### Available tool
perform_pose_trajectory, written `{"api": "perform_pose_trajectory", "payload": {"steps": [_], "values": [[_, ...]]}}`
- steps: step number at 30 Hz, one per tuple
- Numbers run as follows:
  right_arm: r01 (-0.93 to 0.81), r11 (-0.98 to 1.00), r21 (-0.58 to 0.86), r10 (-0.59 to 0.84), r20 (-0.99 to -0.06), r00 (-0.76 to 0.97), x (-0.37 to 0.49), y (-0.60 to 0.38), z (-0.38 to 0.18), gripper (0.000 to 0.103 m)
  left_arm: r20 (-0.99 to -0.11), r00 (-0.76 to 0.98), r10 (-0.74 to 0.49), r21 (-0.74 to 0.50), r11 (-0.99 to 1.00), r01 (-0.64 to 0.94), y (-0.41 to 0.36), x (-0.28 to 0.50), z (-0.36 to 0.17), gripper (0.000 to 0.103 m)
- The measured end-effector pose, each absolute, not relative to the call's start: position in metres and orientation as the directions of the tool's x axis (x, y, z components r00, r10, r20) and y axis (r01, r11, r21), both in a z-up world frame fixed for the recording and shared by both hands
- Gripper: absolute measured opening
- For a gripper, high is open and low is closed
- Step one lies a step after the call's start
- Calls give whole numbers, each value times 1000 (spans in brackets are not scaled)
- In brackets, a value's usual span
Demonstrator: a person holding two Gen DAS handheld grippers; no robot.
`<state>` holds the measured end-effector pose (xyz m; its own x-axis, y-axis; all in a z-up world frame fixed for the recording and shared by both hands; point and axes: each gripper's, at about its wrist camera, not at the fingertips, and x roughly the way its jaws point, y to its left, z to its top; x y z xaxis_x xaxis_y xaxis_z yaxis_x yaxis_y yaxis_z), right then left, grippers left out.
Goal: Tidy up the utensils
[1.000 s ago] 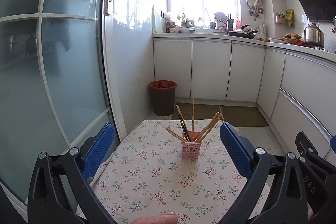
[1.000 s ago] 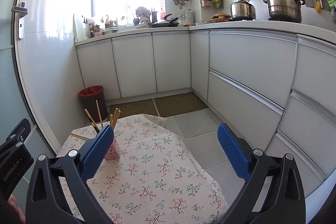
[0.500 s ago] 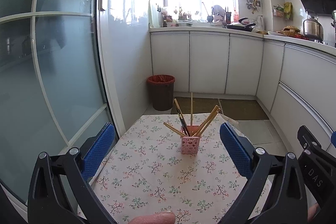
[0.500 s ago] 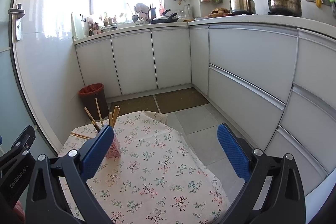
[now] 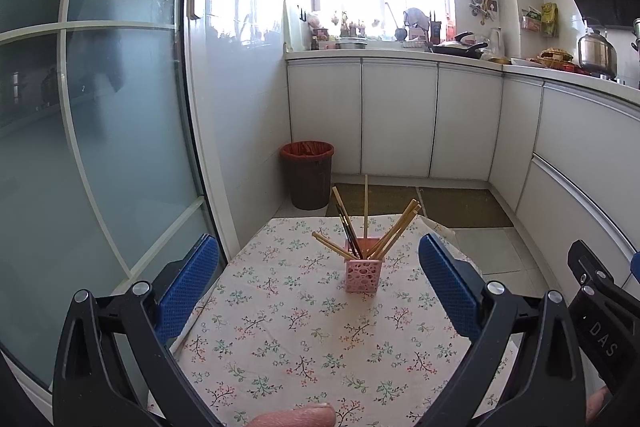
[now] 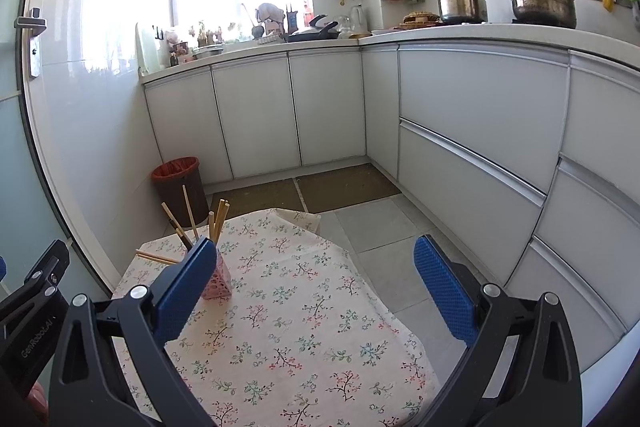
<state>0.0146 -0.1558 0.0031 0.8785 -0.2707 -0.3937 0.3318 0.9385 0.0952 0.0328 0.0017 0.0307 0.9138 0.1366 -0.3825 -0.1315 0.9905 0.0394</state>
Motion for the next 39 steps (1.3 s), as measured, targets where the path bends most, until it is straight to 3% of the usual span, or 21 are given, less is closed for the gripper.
{"api": "perform_pose_trajectory", "payload": {"steps": [22, 30, 33, 39], "values": [[325, 941, 97, -260, -410, 874, 14, -153, 2, 96, -404, 904, 141, 46, 990, -134, 5, 38, 26, 96], [322, 941, 105, -253, -416, 874, 15, -155, 1, 96, -375, 914, 152, 89, 988, -128, 0, 36, 26, 95], [327, 939, 110, -256, -414, 874, 15, -157, 1, 96, -354, 925, 140, 89, 989, -116, -2, 33, 27, 89], [332, 936, 115, -260, -412, 873, 14, -158, 1, 96, -353, 926, 136, 86, 990, -113, 0, 34, 27, 89]]}}
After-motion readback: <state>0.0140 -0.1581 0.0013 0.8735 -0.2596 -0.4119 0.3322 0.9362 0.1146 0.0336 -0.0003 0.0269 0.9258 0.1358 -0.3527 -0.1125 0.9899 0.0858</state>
